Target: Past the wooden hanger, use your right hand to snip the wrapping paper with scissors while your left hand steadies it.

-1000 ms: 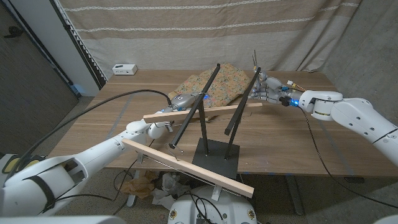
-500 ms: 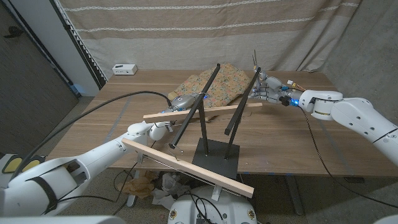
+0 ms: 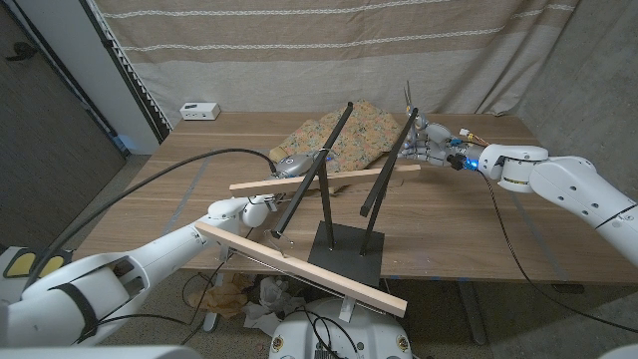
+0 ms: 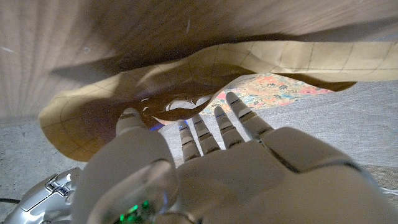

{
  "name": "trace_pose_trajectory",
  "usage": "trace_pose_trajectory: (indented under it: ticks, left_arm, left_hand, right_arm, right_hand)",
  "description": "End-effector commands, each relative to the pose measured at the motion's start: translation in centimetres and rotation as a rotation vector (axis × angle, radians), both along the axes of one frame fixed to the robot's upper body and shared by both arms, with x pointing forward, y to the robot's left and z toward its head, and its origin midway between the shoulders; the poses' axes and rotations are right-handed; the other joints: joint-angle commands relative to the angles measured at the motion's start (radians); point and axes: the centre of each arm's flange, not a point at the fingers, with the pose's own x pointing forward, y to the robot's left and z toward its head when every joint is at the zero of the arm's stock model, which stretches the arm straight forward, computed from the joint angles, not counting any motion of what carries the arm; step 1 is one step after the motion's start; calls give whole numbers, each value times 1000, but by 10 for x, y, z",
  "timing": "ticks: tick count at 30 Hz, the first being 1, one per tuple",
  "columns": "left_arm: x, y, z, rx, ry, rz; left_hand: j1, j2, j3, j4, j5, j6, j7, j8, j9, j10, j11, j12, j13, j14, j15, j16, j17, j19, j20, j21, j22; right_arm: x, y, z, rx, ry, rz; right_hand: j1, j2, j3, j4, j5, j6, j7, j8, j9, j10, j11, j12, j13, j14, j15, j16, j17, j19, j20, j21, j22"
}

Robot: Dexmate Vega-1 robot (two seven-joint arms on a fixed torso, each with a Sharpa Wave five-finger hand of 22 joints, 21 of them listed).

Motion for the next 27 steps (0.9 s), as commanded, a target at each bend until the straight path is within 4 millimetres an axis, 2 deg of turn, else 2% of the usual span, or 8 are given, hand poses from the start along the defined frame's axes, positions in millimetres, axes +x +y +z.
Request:
trace_pose_trajectory:
  ticks: [1, 5, 6, 9, 15, 19, 22, 27]
  left_arm:
    - [3, -4, -4, -29, 23, -1]
    - [4, -4, -5, -36, 33, 1]
    - [4, -4, -5, -41, 37, 2]
    - [5, -4, -6, -55, 46, 4]
    - [5, -3, -9, -93, 59, 12]
    - [5, -3, -10, -115, 65, 15]
    - [6, -3, -12, -134, 62, 19]
    - [6, -3, -12, -164, 60, 28]
  left_hand:
    - [21, 12, 132, 61, -36, 23, -4, -20, 1, 18, -1, -1, 4, 19, -183, 3, 4, 14, -123, 9, 6]
    - [23, 18, 257, 127, -68, 33, -4, -35, 3, 26, -1, -2, 5, 26, -184, 3, 5, 11, -110, 16, 10]
    - [15, 15, 343, 172, -86, 34, -5, -46, 5, 29, 2, -3, 6, 29, -183, 3, 7, 8, -103, 21, 13]
    - [0, 17, 432, 198, -104, 71, -5, -41, 8, 40, 1, -1, 6, 38, -183, 5, 8, 12, -92, 29, 17]
    - [-33, 14, 614, 200, -146, 170, -5, -28, 17, 94, -2, 10, 7, 79, -181, 10, 8, 30, -72, 55, 23]
    - [-52, 10, 677, 201, -165, 221, -5, -10, 30, 152, -2, 22, 8, 118, -181, 18, 8, 45, -67, 70, 26]
    - [-86, 3, 783, 196, -202, 279, -5, 17, 63, 335, -3, 56, 11, 189, -182, 22, 8, 49, -60, 90, 28]
    - [-104, -1, 879, 193, -225, 301, -3, 38, 96, 571, -4, 121, 48, 257, -183, 28, 16, 43, -54, 109, 29]
  right_arm:
    - [0, -2, -2, 7, 2, 1]
    - [0, -2, -4, 11, 5, 1]
    - [1, -2, -4, 10, 4, 0]
    - [1, -2, -4, 12, 5, -1]
    - [1, -4, -4, 18, 5, -2]
    - [2, -4, -4, 18, 5, -3]
    - [2, -5, -4, 20, 4, -3]
    - [3, -6, -3, 22, 4, -5]
  right_hand:
    - [3, 8, -2, -5, -1, -55, 67, -2, 0, 104, -87, 303, 9, -4, -149, 6, 0, 1, 6, -3, 3]
    - [3, 9, -2, -6, -1, -51, 66, -1, -1, 104, -89, 305, 12, -3, -151, 6, -4, 2, 6, -3, 3]
    - [4, 9, -2, -6, -1, -50, 65, -2, -3, 104, -89, 305, 13, -2, -150, 7, -3, 2, 6, -3, 3]
    - [4, 10, -2, -7, -1, -51, 66, 0, -1, 104, -89, 306, 14, -4, -150, 7, -4, 2, 7, -3, 3]
    - [3, 11, -2, -7, -2, -49, 66, -1, -3, 107, -90, 303, 9, -4, -150, 9, -5, 3, 5, -3, 3]
    - [2, 10, -2, -7, -2, -47, 65, 0, -2, 104, -91, 309, 20, -2, -150, 11, -6, 3, 5, -3, 3]
    - [2, 12, -2, -8, -3, -45, 65, 0, -4, 109, -91, 302, 7, -3, -150, 14, -4, 3, 6, -3, 3]
    - [1, 14, -2, -7, -3, -42, 68, 0, -7, 109, -93, 308, 16, -3, -150, 14, -7, 2, 5, -4, 3]
